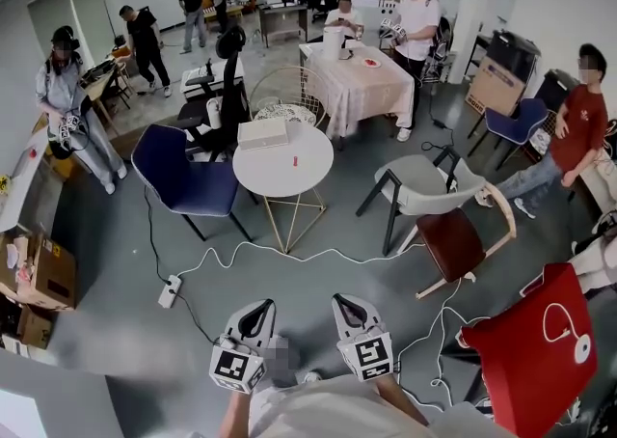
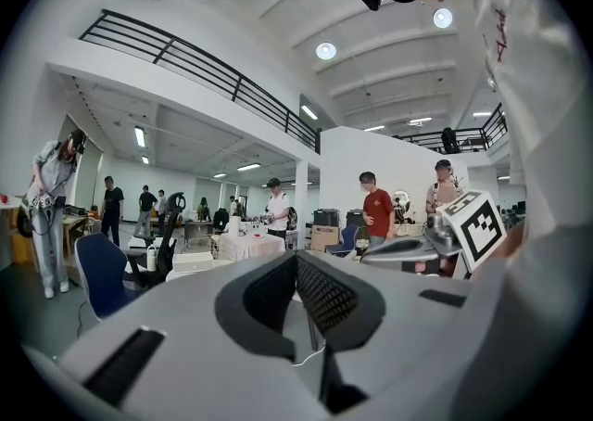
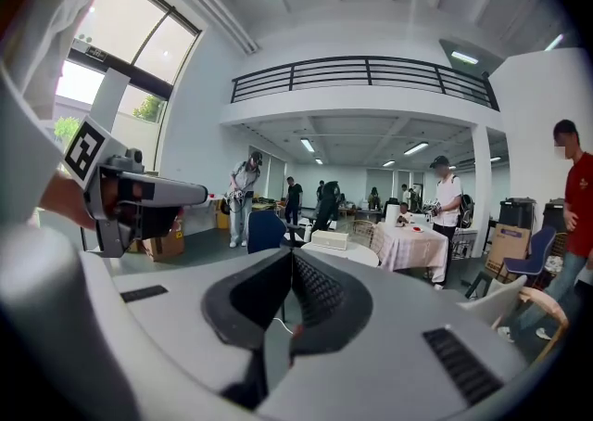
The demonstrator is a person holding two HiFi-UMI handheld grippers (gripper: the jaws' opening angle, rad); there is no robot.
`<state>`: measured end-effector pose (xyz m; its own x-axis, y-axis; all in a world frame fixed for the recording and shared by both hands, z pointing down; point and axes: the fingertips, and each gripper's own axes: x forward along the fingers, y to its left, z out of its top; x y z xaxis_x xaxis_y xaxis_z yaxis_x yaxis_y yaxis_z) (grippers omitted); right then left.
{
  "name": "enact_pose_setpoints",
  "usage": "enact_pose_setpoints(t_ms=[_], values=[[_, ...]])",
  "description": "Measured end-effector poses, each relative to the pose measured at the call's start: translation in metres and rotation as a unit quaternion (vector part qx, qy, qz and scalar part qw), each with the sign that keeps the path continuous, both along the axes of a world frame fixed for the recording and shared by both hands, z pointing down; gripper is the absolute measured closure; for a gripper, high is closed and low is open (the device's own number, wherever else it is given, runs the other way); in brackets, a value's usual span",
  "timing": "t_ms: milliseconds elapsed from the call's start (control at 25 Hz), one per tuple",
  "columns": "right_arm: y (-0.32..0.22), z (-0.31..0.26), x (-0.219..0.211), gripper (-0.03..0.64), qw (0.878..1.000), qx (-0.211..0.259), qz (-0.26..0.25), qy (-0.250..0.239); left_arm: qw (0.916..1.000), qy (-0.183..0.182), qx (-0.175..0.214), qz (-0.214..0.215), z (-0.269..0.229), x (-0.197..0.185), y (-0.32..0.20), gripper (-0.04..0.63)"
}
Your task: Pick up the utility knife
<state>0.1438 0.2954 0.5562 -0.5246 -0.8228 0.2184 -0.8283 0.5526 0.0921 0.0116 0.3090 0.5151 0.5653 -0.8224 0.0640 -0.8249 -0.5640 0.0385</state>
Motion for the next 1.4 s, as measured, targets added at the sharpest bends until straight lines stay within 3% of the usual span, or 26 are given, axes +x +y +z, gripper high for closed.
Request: enact_pose_setpoints(t_ms=[760,1040,1400], values=[[-0.103,0.022,-0.044,0.600,1.000,-0.011,-0.005,0.019,0.9995,0.026,-0.016,0.001,0.031,-0.041,-0.110,0.583],[-0.164,0.026,-0.075,0.600,0.999,-0.019,-0.012,0.029,0.9990,0.034,-0.028,0.004,0.041,-0.066,-0.169,0.583],[-0.267,0.000,-0.111,0.600,1.000,-0.010,-0.002,0.030,0.9989,0.032,-0.019,0.027,0.012,-0.096,-0.273,0.583]])
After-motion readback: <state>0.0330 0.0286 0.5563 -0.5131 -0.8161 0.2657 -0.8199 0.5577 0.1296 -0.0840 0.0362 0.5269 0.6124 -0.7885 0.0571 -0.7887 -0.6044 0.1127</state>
